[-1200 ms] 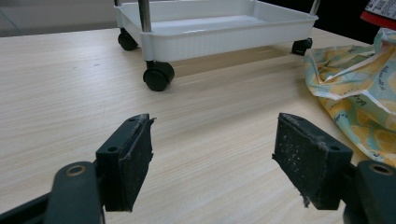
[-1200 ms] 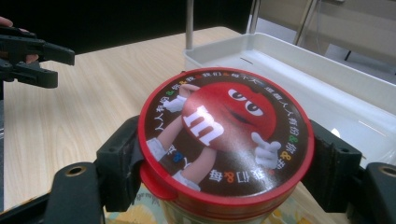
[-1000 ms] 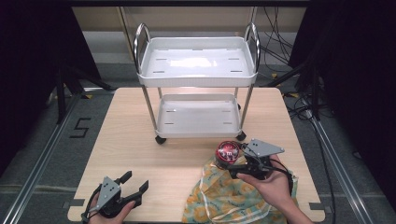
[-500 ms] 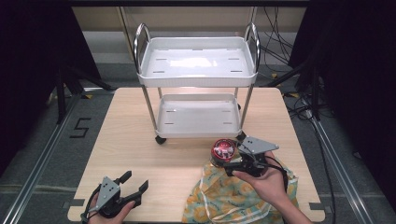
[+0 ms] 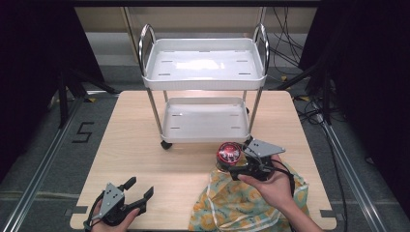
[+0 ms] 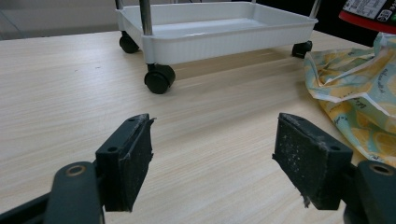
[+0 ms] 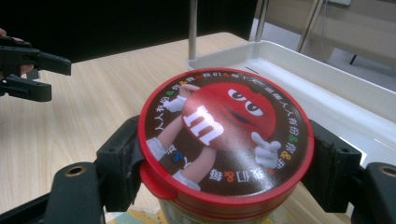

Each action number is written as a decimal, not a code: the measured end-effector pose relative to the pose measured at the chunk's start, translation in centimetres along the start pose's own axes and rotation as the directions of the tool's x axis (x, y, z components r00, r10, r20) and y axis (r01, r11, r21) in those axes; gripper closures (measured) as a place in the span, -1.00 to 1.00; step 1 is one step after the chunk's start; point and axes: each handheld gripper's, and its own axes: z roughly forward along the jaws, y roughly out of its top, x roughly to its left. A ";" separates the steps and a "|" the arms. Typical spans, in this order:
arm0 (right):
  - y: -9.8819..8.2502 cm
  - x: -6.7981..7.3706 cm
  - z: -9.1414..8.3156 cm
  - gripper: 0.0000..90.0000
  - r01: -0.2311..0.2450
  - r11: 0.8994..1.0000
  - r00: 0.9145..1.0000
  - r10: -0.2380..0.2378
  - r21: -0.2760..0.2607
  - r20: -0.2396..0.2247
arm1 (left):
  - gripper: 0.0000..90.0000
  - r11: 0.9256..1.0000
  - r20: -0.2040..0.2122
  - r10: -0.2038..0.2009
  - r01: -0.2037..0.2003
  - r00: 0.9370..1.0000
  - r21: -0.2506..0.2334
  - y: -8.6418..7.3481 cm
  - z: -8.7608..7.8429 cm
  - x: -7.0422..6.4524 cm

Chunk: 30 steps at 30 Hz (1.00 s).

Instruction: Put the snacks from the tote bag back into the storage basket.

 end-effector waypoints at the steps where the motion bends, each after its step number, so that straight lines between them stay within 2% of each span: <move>1: 0.0 0.1 0.1 -0.41 -0.013 1.000 1.000 0.013 -0.015 0.004 | -0.40 1.000 -0.005 -0.002 0.002 1.000 0.009 0.0 0.0 0.0; 3: 0.1 -0.1 0.2 -0.41 0.005 1.000 1.000 -0.004 -0.023 0.004 | -0.40 1.000 0.003 -0.004 0.004 1.000 -0.005 0.0 0.1 0.0; 4: 0.2 0.1 0.1 -0.41 -0.028 1.000 1.000 0.028 -0.004 0.000 | -0.40 1.000 0.000 0.000 0.000 1.000 0.002 0.0 0.0 0.0; 6: 0.2 0.0 0.2 -0.41 -0.017 1.000 1.000 0.017 -0.013 0.005 | -0.40 1.000 0.005 -0.011 0.011 1.000 -0.014 0.0 0.1 -0.1; 7: 0.3 -0.2 0.2 -0.41 0.009 1.000 1.000 -0.009 -0.003 -0.004 | -0.40 1.000 0.004 -0.004 0.004 1.000 -0.007 0.0 0.1 -0.1; 9: 0.3 -0.3 0.3 -0.41 0.009 1.000 1.000 -0.010 -0.005 -0.003 | -0.40 1.000 -0.001 -0.003 0.003 1.000 -0.001 0.0 0.0 -0.1; 11: 0.3 0.0 0.3 -0.41 -0.027 1.000 1.000 0.027 0.002 -0.002 | -0.40 1.000 0.000 0.000 0.000 1.000 -0.002 0.1 0.0 0.0; 12: 0.3 -0.2 0.6 -0.41 -0.004 1.000 1.000 0.004 -0.023 -0.003 | -0.40 1.000 -0.001 -0.001 0.001 1.000 -0.002 0.1 0.0 0.0; 13: 0.3 -0.2 0.6 -0.41 -0.002 1.000 1.000 0.002 -0.026 0.003 | -0.40 1.000 -0.003 -0.003 0.003 1.000 -0.002 0.1 0.1 -0.1; 14: 0.4 -0.2 0.6 -0.41 -0.014 1.000 1.000 0.014 -0.019 -0.005 | -0.40 1.000 -0.001 -0.004 0.004 1.000 -0.003 0.1 0.1 -0.1; 16: 0.5 -0.3 0.6 -0.41 -0.009 1.000 1.000 0.009 -0.003 -0.019 | -0.40 1.000 0.000 -0.010 0.010 1.000 -0.005 0.0 0.1 -0.2; 17: 0.6 -0.5 0.7 -0.41 0.010 1.000 1.000 -0.010 -0.012 -0.010 | -0.40 1.000 0.000 -0.009 0.009 1.000 -0.002 0.1 0.1 -0.2; 18: 0.6 -0.4 0.8 -0.41 0.000 1.000 1.000 0.000 -0.029 -0.003 | -0.40 1.000 0.001 -0.007 0.007 1.000 -0.003 0.1 0.1 -0.2; 19: 0.7 -0.4 0.7 -0.41 -0.009 1.000 1.000 0.009 -0.017 -0.004 | -0.40 1.000 -0.003 -0.005 0.005 1.000 -0.003 0.1 0.1 -0.1; 21: 1.0 -0.6 0.6 -0.41 0.002 1.000 1.000 -0.002 -0.011 -0.007 | -0.40 1.000 -0.004 -0.007 0.007 1.000 -0.004 0.0 0.0 0.0; 22: 1.0 -0.6 0.7 -0.41 0.011 1.000 1.000 -0.011 -0.026 -0.006 | -0.40 1.000 -0.003 -0.014 0.014 1.000 -0.013 0.0 0.0 0.0; 23: 1.1 -0.6 0.7 -0.41 0.006 1.000 1.000 -0.007 -0.023 -0.008 | -0.40 1.000 -0.010 -0.008 0.008 1.000 0.001 0.1 -0.1 0.0; 24: 1.2 -0.7 0.7 -0.41 0.003 1.000 1.000 -0.004 -0.021 -0.010 | -0.40 1.000 -0.011 -0.012 0.012 1.000 -0.005 0.1 -0.1 0.0; 25: 1.2 -0.8 0.8 -0.41 0.018 1.000 1.000 -0.018 -0.022 -0.002 | -0.40 1.000 -0.012 -0.012 0.012 1.000 -0.005 0.1 -0.1 0.0; 27: 1.3 -0.7 1.0 -0.41 0.009 0.999 1.000 -0.009 -0.034 0.004 | -0.40 1.000 -0.011 -0.013 0.012 1.000 -0.005 0.1 -0.1 0.0; 28: 1.4 -0.5 1.0 -0.41 -0.012 1.000 1.000 0.012 -0.020 0.001 | -0.40 1.000 -0.010 -0.013 0.012 1.000 -0.005 0.1 -0.1 0.0; 29: 1.4 -0.7 1.1 -0.41 0.009 0.999 1.000 -0.009 -0.032 0.003 | -0.40 1.000 -0.010 -0.010 0.010 1.000 -0.003 0.1 -0.1 0.0; 30: 1.5 -0.8 1.1 -0.41 0.021 1.000 1.000 -0.021 -0.020 -0.006 | -0.40 1.000 -0.005 -0.013 0.013 1.000 -0.022 0.0 0.0 0.0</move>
